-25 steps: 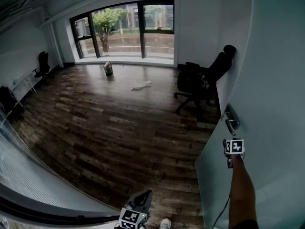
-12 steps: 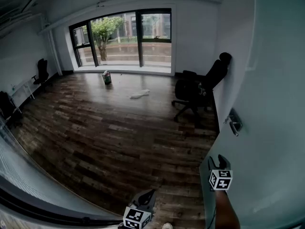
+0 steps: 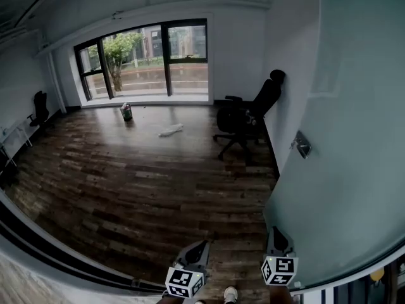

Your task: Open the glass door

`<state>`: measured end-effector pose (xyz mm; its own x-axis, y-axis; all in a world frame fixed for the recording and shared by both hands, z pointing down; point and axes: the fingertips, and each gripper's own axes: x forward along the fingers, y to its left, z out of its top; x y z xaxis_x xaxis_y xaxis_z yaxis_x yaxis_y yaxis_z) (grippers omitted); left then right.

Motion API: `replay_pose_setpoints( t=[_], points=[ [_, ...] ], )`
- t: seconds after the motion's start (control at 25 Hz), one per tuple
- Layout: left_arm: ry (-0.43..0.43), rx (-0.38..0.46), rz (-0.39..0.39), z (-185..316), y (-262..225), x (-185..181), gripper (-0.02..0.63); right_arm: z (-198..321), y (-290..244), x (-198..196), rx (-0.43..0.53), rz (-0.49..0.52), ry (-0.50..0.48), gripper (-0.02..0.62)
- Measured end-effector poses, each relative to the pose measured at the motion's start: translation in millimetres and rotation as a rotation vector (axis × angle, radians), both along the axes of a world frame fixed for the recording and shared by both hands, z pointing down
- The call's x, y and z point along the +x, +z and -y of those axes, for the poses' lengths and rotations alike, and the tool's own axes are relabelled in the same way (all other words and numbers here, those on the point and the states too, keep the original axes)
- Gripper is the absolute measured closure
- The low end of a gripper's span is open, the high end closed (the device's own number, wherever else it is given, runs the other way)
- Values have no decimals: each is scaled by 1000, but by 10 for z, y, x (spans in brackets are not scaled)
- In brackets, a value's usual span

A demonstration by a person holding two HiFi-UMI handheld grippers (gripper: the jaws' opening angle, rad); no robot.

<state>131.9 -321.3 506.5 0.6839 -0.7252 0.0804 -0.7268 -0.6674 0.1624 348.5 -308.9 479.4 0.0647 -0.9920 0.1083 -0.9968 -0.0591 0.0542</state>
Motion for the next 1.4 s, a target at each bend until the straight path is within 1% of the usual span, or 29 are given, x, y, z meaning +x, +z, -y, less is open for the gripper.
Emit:
replay_pose_setpoints(
  t=[0.2, 0.32, 0.44, 0.56, 0.68, 0.88, 1.0, 1.12, 1.28, 1.4],
  points=[
    [16, 17, -10, -397, -82, -253, 603, -660, -159, -497, 35, -17, -6, 580],
    [14, 9, -13, -638, -78, -329, 603, -974, -218, -657, 38, -41, -16, 580],
    [12, 14, -2, -900, -73, -351, 603, -1300, -271, -731, 50, -59, -21, 580],
    [7, 21, 13, -1252, -48, -336, 603, -1691, -253, -733, 53, -54, -29, 580],
    [0, 32, 19, -1666, -54, -237, 603, -2111, -228, -657, 54, -48, -40, 580],
    [-35, 49, 20, -2460, -4, -17, 603, -2921, -223, -493, 77, -81, -70, 580],
    [-31, 55, 28, -2948, 47, 123, 603, -3344, -204, -485, 95, -83, -91, 580],
    [-33, 50, 21, -3427, 53, 201, 603, -3762, -198, -485, 105, -79, -109, 580],
    [-23, 40, 45, -3940, 12, 237, 603, -4190, -260, -445, 116, -80, -112, 580],
    [-12, 42, 55, -4203, -23, 190, 603, -4415, -308, -492, 135, -90, -111, 580]
  ],
)
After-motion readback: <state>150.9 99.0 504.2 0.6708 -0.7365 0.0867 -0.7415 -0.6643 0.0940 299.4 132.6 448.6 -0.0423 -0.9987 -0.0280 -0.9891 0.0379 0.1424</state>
